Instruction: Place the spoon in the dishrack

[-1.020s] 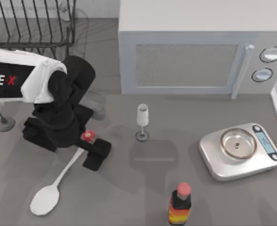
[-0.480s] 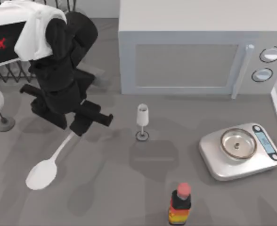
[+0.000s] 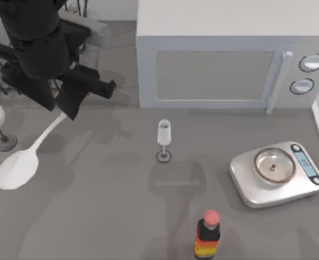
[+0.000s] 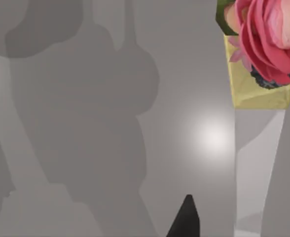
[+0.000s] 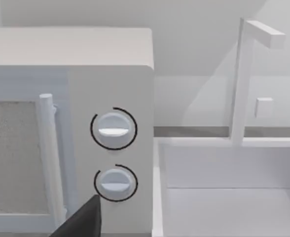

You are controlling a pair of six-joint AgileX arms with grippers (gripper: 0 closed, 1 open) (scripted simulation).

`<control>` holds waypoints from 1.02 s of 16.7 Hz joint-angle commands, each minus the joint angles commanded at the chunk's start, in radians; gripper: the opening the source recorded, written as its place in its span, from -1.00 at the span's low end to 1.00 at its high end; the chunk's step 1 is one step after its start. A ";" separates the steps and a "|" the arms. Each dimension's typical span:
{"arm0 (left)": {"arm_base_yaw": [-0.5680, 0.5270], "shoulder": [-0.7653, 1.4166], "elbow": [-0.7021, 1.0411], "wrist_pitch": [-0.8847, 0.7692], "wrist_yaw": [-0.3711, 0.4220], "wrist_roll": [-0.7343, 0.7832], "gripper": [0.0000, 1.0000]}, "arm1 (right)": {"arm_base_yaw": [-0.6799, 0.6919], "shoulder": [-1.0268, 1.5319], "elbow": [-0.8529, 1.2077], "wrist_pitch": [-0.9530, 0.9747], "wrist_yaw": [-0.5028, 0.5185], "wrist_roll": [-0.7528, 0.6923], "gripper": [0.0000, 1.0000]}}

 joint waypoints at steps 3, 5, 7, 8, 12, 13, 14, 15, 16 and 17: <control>0.000 -0.007 0.013 -0.014 0.000 0.000 -1.00 | 0.000 0.000 0.000 0.000 0.000 0.000 1.00; 0.003 -0.004 0.011 -0.011 -0.001 0.002 -1.00 | 0.000 0.000 0.000 0.000 0.000 0.000 1.00; 0.010 -0.015 0.006 0.001 0.001 0.001 -1.00 | 0.000 0.000 0.000 0.000 0.000 0.000 1.00; 0.021 -0.031 -0.003 0.022 0.005 0.001 -1.00 | 0.000 0.000 0.000 0.000 0.000 0.000 1.00; 0.116 -0.163 -0.085 0.204 0.033 -0.007 -1.00 | 0.000 0.000 0.000 0.000 0.000 0.000 1.00; 0.148 -0.207 -0.116 0.267 0.043 -0.009 -1.00 | 0.000 0.000 0.000 0.000 0.000 0.000 1.00; 0.183 -0.253 -0.151 0.336 0.054 -0.011 -1.00 | 0.000 0.000 0.000 0.000 0.000 0.000 1.00; 0.220 -0.302 -0.190 0.412 0.066 -0.013 -1.00 | 0.000 0.000 0.000 0.000 0.000 0.000 1.00; 0.259 -0.353 -0.231 0.493 0.078 -0.014 -1.00 | 0.000 0.000 0.000 0.000 0.000 0.000 1.00; 0.298 -0.405 -0.274 0.578 0.090 -0.015 -1.00 | 0.000 0.000 0.000 0.000 0.000 0.000 1.00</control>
